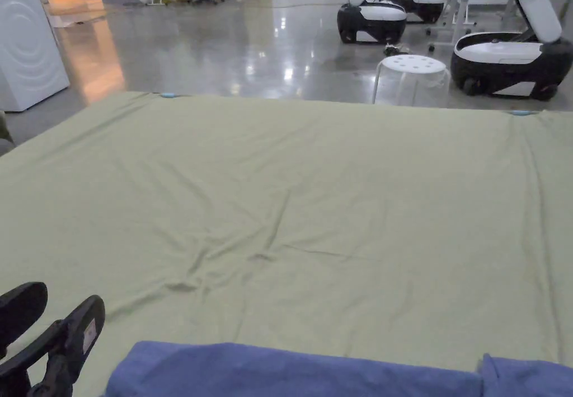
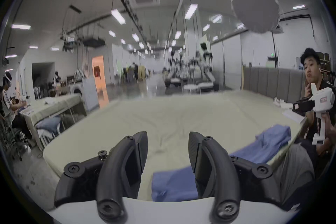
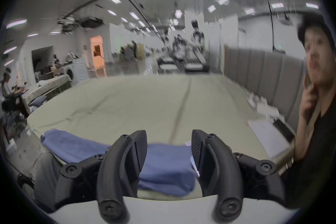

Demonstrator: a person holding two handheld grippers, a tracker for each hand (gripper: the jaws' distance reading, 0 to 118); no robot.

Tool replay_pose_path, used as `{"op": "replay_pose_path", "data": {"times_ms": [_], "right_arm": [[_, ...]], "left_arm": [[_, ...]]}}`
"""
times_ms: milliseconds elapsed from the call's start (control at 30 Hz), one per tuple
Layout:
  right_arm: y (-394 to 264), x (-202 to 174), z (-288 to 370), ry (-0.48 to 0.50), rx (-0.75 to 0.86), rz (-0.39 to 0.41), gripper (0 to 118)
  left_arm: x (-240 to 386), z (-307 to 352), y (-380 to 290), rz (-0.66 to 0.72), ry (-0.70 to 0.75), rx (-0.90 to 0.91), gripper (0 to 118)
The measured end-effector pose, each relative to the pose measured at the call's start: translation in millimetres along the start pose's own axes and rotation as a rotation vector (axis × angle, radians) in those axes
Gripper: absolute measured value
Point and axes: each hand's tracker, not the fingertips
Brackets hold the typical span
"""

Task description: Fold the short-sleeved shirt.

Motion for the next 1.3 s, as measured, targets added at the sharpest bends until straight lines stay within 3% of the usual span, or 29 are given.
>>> {"op": "replay_pose_path", "data": {"times_ms": [133, 167, 233, 333, 467, 600, 667, 700, 767, 800, 833, 1000, 1167, 1233, 1300], "right_arm": [[12.6, -42.7, -2.6, 0.117, 0.045, 0.061, 51], [13.3, -52.6, -5.7, 0.143, 0.042, 0.078, 41], [11.0, -67.6, -11.0, 0.159, 0.053, 0.120, 4], [8.4, -83.4, -17.5, 0.197, 0.045, 0.148, 0], [7.6, -91.2, -24.0, 0.239, 0.040, 0.128, 0], [9.4, -92.3, -22.2, 0.263, 0.045, 0.110, 0], [8.6, -89.7, -20.8, 0.270, 0.038, 0.108, 0], [6.8, -87.5, -20.1, 0.272, 0.036, 0.109, 0], [3.2, -85.1, -21.2, 0.280, 0.020, 0.103, 0], [1.3, -83.2, -23.4, 0.290, 0.004, 0.092, 0], [-0.2, -82.2, -25.1, 0.293, -0.007, 0.085, 0], [-5.8, -78.7, -27.1, 0.284, -0.052, 0.059, 0], [-11.8, -82.1, -32.0, 0.267, -0.088, 0.039, 0], [-14.0, -82.8, -35.6, 0.269, -0.112, 0.013, 0], [-15.9, -84.0, -36.6, 0.274, -0.124, 0.001, 0]], "left_arm": [[22.4, 1.6, 13.5, 0.080, -0.008, 0.040, 44], [25.8, 0.8, 14.8, 0.094, -0.018, 0.036, 39], [33.4, 0.9, 17.0, 0.086, -0.015, 0.030, 13], [34.0, 1.6, 12.7, 0.036, -0.022, 0.004, 2], [28.1, 4.4, 5.5, -0.001, -0.023, -0.027, 2], [-2.1, 3.4, -1.4, 0.140, -0.066, -0.057, 2], [-25.0, -2.2, -4.7, 0.190, -0.050, -0.098, 7], [-45.0, -7.0, -9.0, 0.228, -0.081, -0.148, 23], [-86.3, -19.1, -24.8, 0.340, -0.183, -0.234, 30], [-95.9, -27.6, -36.0, 0.417, -0.230, -0.252, 51], [-110.1, -34.3, -47.1, 0.502, -0.244, -0.272, 61], [-155.0, -72.8, -107.5, 0.672, -0.152, -0.419, 61], [-178.4, -109.3, -179.9, 1.170, -0.427, -0.457, 61], [-173.8, -117.5, -195.5, 1.224, -0.397, -0.494, 61], [-170.2, -130.6, -208.4, 1.169, -0.371, -0.568, 61]]}}
